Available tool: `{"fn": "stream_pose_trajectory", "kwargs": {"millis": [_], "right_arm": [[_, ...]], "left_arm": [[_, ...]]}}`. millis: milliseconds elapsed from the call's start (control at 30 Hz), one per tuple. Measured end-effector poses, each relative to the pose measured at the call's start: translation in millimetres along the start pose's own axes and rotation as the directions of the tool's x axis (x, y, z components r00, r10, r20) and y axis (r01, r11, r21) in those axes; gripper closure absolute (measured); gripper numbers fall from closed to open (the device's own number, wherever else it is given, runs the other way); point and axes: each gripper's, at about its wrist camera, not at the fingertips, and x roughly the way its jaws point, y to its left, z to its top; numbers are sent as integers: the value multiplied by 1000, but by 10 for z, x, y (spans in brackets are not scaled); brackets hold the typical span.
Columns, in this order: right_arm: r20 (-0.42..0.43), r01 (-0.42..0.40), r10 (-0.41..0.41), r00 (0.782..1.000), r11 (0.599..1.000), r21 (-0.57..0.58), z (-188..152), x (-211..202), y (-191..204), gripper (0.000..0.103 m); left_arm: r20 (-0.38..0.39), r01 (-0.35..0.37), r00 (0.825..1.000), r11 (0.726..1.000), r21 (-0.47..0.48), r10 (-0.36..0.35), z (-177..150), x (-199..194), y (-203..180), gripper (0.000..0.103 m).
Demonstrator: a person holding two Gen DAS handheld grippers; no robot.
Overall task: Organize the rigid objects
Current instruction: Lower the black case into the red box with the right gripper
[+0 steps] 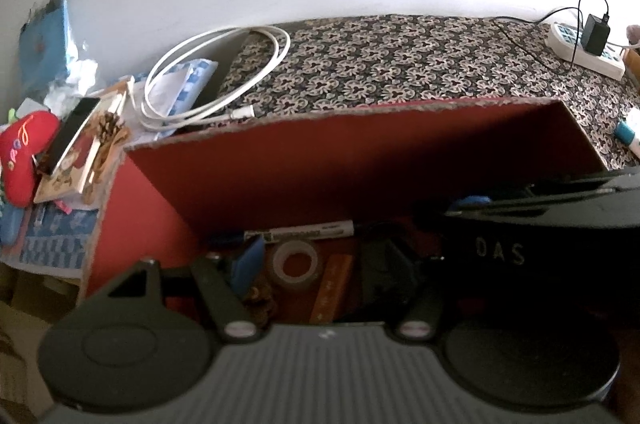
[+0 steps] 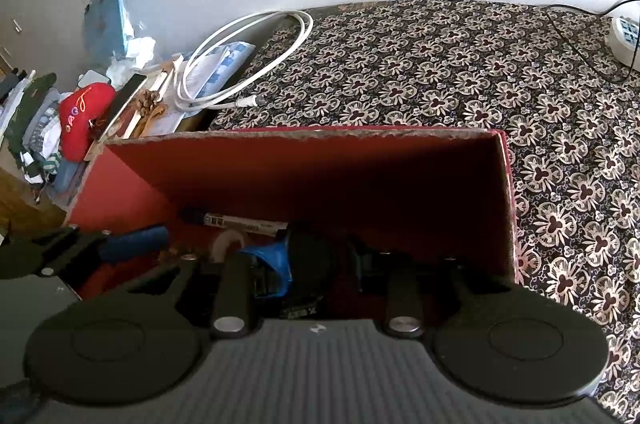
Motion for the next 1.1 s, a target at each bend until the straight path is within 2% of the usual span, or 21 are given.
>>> {"fn": "stream_pose_trajectory", "kwargs": {"millis": [1100], "right_arm": [[-5,-16,16,1000,1000,16,-6,0,-3,89]], "left_arm": [[4,5,1000,1000,5,-5,-7,-4,1,34]]}}
